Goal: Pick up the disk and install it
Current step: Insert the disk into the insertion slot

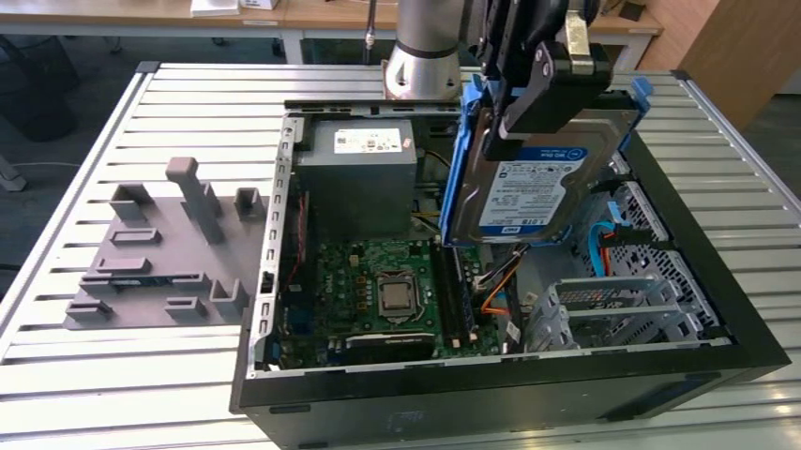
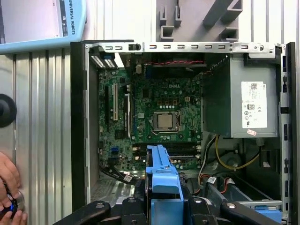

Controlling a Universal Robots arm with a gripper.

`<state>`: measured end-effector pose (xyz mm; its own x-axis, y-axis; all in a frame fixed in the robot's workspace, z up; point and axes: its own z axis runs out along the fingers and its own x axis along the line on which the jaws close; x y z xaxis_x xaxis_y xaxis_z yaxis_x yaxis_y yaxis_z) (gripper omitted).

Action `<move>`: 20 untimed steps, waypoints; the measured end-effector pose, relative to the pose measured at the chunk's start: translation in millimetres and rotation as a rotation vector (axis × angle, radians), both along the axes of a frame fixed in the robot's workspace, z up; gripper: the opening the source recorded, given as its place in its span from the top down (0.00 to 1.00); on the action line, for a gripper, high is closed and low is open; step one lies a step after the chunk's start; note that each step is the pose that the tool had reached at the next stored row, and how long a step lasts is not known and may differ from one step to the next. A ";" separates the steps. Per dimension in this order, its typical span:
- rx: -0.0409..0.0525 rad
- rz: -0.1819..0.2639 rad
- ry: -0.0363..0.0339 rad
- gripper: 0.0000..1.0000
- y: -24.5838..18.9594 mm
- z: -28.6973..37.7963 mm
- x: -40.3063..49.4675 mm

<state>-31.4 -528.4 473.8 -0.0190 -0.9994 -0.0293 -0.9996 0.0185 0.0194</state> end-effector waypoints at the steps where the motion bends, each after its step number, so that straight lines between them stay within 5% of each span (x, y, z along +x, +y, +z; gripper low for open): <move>1: 0.0000 0.000 0.0000 0.64 -1.6 -0.1 0.2; 14: 0.0001 0.000 0.0000 0.64 -10.8 -1.6 11.9; 20: 0.0000 0.000 0.0000 0.64 -19.4 -2.7 16.3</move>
